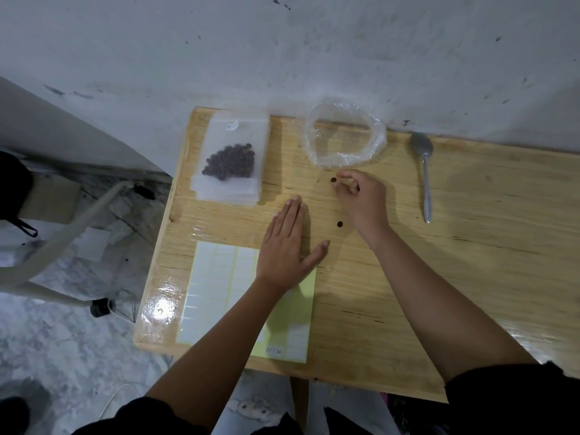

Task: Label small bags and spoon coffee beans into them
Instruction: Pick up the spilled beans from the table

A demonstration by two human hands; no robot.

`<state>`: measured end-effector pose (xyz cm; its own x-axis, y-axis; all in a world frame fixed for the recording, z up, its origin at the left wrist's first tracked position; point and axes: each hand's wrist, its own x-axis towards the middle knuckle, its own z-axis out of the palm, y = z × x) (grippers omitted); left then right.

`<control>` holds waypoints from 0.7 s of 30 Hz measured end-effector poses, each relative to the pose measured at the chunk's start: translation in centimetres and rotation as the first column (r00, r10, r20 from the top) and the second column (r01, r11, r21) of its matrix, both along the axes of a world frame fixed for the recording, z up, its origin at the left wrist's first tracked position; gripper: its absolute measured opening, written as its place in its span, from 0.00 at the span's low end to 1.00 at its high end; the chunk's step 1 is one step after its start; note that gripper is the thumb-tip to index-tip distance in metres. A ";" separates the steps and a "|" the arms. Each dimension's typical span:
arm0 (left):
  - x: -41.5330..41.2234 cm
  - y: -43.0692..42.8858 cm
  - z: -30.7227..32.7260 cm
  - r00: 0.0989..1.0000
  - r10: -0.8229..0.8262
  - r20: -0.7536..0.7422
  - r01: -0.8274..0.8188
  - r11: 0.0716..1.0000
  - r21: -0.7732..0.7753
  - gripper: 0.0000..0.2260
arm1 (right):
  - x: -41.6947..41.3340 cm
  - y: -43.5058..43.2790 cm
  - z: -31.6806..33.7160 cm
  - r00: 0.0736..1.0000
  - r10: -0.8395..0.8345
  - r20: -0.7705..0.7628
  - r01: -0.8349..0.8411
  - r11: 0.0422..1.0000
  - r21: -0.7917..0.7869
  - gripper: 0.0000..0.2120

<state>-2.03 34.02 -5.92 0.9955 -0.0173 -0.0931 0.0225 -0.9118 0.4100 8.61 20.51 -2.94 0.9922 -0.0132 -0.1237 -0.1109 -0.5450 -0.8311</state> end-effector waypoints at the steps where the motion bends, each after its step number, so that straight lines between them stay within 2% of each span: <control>1: 0.0 0.0 0.0 1.000 0.003 0.012 -0.003 1.000 -0.004 0.36 | 0.2 0.1 -0.1 1.000 0.005 0.004 -0.005 1.000 0.004 0.09; 4: -0.1 -0.1 -0.1 0.999 0.007 0.034 -0.006 1.000 -0.011 0.36 | 0.6 0.6 -0.1 1.000 -0.006 0.011 0.006 1.000 0.000 0.10; 10: 0.1 -0.1 0.0 0.999 0.013 0.040 -0.012 1.000 -0.015 0.36 | 0.6 0.7 0.4 0.999 0.042 -0.001 -0.042 0.998 -0.056 0.03; 12: 0.1 -0.1 0.0 0.999 0.012 0.034 -0.011 1.000 -0.015 0.36 | 0.5 0.5 0.9 0.997 0.032 -0.068 -0.034 0.999 -0.041 0.03; 14: 0.2 0.0 0.1 1.000 0.006 0.015 -0.006 1.000 -0.017 0.36 | 0.3 0.0 1.4 0.970 -0.052 -0.238 0.080 0.990 0.112 0.05; 15: 0.2 0.0 0.2 1.000 0.005 0.008 -0.005 1.000 -0.023 0.36 | 0.1 -0.4 1.7 0.932 -0.091 -0.351 0.192 0.945 0.264 0.08; 17: 0.2 0.1 0.3 1.000 0.000 -0.007 0.000 0.999 -0.035 0.36 | -0.7 -1.1 2.3 0.843 -0.125 -0.523 0.431 0.739 0.519 0.12; 18: 0.2 0.1 0.4 1.000 -0.005 -0.014 0.005 0.999 -0.034 0.36 | -1.3 -1.5 2.6 0.809 -0.123 -0.575 0.516 0.618 0.593 0.13; 19: 0.2 0.1 0.3 1.000 -0.010 -0.011 0.010 1.000 -0.030 0.36 | -2.0 -1.9 2.9 0.788 -0.120 -0.604 0.561 0.545 0.623 0.13; 20: 0.1 0.1 0.3 1.000 -0.015 -0.002 0.015 1.000 -0.023 0.36 | -2.6 -2.2 3.0 0.783 -0.122 -0.610 0.570 0.532 0.626 0.13; 21: 0.1 0.2 0.3 1.000 -0.017 0.009 0.017 1.000 -0.018 0.36 | -3.1 -2.5 3.0 0.800 -0.136 -0.584 0.537 0.595 0.598 0.14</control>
<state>-1.92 34.18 -5.63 0.9958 -0.0362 -0.0840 0.0031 -0.9045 0.4264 5.54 18.05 0.07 0.7542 -0.0452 -0.6551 -0.6025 0.3491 -0.7177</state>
